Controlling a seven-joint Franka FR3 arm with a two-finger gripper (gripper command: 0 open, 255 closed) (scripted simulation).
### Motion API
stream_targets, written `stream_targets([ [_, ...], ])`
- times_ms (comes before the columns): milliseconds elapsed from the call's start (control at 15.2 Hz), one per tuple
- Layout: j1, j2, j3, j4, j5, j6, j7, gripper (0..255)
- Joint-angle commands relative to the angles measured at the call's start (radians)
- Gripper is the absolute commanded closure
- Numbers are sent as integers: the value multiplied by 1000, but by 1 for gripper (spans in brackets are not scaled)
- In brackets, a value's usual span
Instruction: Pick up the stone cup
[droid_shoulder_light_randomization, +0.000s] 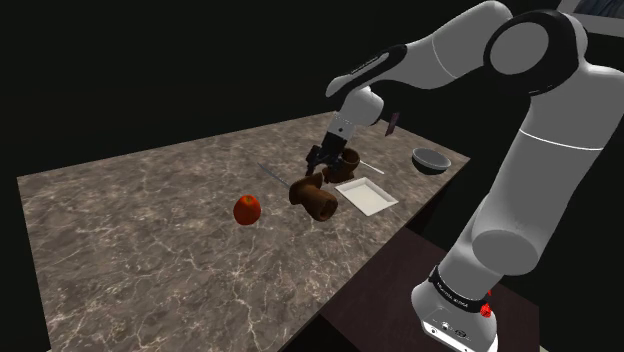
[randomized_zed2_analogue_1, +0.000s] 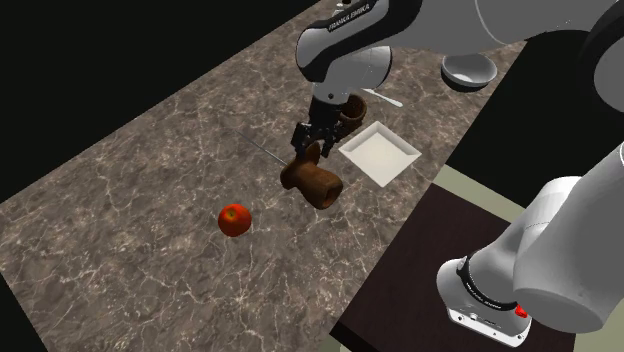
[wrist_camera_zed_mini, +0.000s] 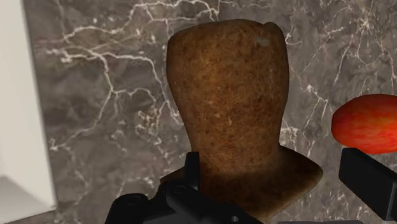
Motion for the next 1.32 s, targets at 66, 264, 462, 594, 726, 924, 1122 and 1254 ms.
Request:
stream_targets([
  [66, -1, 34, 5, -9, 28, 30, -30, 0],
  [264, -2, 66, 9, -12, 49, 56, -56, 0],
  [462, -2, 71, 11, -12, 53, 61, -59, 255],
  [594, -2, 72, 11, -12, 53, 61, -59, 255],
  [726, -1, 71, 11, -13, 54, 62, -59, 255],
  [924, -1, 72, 11, -12, 53, 61, -59, 255],
  [1122, -2, 61, 9, -12, 46, 53, -52, 255],
  [1254, -1, 40, 5, -10, 32, 35, -35, 255],
])
